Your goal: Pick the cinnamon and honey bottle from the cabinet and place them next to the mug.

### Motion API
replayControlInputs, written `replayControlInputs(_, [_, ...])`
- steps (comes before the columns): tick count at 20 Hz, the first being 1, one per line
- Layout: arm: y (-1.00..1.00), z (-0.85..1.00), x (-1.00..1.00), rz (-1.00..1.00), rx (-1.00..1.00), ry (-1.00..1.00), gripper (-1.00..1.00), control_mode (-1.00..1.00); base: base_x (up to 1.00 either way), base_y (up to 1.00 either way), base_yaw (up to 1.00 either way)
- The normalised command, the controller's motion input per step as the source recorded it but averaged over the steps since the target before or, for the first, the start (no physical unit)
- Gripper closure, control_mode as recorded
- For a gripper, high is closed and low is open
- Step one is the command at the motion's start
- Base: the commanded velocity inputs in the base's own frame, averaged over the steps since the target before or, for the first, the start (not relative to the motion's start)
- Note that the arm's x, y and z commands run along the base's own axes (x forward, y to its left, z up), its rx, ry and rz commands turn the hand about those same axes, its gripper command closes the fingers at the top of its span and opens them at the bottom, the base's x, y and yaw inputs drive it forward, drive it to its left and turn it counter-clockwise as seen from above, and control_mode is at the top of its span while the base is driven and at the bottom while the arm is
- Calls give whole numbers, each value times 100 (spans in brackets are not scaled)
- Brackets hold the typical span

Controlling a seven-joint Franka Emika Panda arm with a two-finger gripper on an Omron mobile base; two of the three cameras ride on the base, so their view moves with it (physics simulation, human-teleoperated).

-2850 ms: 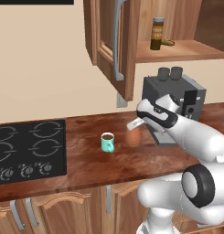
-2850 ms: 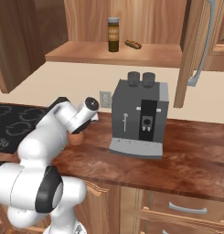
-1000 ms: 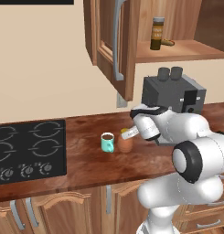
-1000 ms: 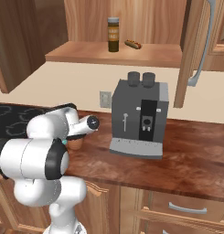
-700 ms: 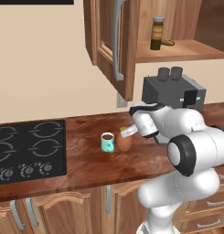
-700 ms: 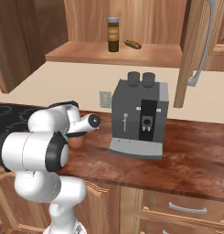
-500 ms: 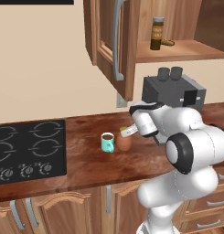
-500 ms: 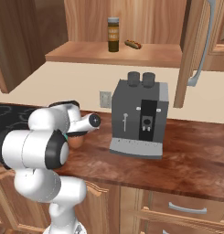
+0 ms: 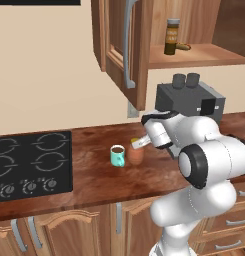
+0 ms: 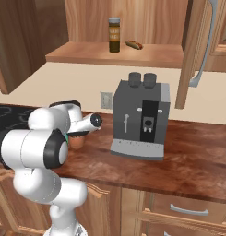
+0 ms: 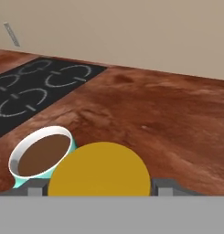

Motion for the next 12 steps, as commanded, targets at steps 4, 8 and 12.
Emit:
replayControlInputs(4, [0,0,0,0,0,0,-100,-100,0,0,0])
replayControlInputs(8, [0,7,0,0,0,0,-100,-100,0,0,0])
replayControlInputs(12, [0,17,0,0,0,0,-100,-100,0,0,0])
